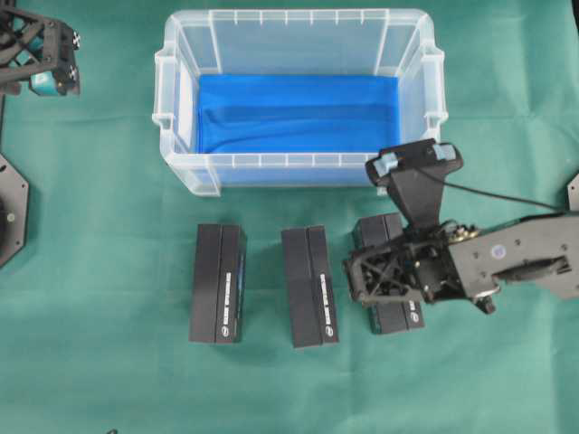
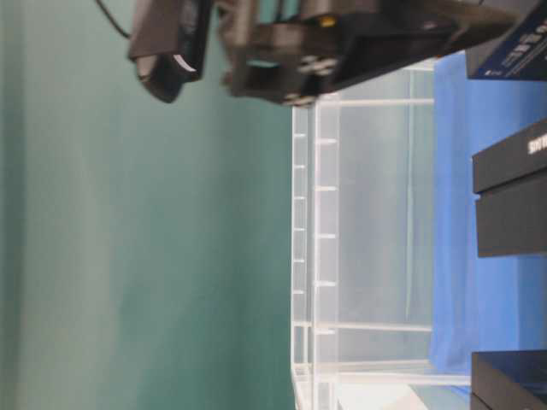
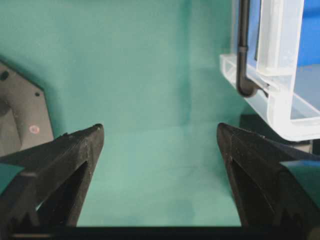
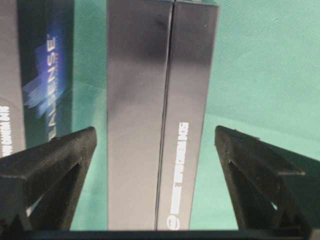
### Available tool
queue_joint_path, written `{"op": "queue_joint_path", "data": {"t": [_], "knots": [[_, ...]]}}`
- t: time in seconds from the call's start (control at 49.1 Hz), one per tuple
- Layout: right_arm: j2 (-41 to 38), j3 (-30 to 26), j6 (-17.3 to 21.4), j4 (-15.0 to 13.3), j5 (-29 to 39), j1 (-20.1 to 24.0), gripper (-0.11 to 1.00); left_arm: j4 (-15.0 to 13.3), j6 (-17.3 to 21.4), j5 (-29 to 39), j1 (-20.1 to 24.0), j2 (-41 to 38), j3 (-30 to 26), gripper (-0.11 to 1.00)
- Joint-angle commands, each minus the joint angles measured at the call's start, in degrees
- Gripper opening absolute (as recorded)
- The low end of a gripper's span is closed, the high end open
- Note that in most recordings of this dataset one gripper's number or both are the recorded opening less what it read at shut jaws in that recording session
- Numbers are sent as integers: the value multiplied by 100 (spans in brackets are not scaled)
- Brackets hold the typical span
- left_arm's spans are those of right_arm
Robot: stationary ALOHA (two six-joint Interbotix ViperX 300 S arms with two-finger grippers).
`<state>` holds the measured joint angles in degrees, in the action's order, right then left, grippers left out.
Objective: Take out the box from the case.
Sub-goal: 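Open the right gripper and retract the right arm to the right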
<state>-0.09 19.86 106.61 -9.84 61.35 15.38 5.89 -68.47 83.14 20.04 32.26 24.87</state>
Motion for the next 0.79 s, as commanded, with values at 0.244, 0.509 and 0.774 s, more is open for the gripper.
{"op": "queue_joint_path", "data": {"t": [0.244, 0.509, 0.774], "knots": [[562, -958, -18, 26, 844, -97, 94, 18, -9, -62, -9, 0, -88, 91], [659, -1670, -70, 132, 1529, -88, 94, 18, -18, -70, -18, -9, -105, 91], [668, -1679, -123, 132, 1696, -88, 93, 9, -18, -70, -18, 0, -105, 91]]}}
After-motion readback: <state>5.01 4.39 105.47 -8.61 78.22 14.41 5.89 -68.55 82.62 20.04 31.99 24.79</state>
